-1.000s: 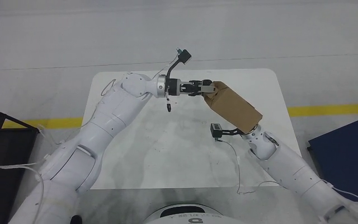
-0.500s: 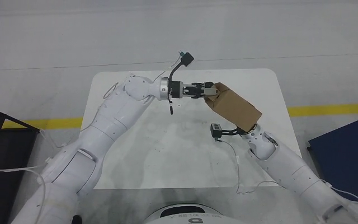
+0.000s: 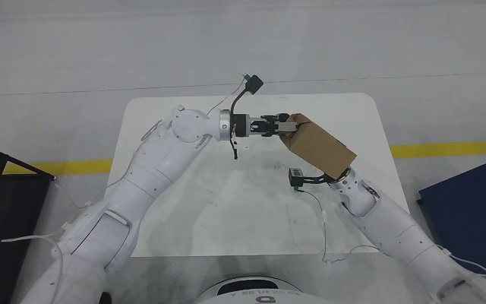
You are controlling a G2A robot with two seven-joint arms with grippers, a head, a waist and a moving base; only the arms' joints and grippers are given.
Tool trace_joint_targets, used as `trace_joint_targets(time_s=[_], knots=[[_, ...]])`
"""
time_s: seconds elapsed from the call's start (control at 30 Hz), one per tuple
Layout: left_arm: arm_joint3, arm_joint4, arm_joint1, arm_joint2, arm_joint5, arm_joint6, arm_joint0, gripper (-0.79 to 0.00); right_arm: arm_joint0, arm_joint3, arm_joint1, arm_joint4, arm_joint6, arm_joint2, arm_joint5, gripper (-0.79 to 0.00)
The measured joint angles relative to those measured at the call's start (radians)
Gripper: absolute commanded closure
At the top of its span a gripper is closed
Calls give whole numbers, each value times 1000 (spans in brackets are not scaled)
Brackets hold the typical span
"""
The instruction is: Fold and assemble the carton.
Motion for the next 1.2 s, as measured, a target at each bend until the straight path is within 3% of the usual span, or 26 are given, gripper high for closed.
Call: trace_joint_targets(time_s=[0.17, 0.4, 0.67, 0.87, 1.2], knots=[[-23, 19, 7, -22, 24, 9, 15, -397, 0, 12, -4, 0, -9, 10, 0, 0], [-52, 17, 35, -105, 13, 8, 61, -508, -8, 21, -10, 0, -9, 31, 0, 0], [-109, 75, 72, -195, 40, 8, 128, -388, -18, 13, -15, 0, -21, 47, 0, 0], [-106, 90, 57, -158, 9, 34, 108, -379, -19, 8, -19, 0, -35, 54, 0, 0], [-10, 70, 20, -84, -35, 34, 40, -351, -37, 4, -24, 0, -38, 72, 0, 0]])
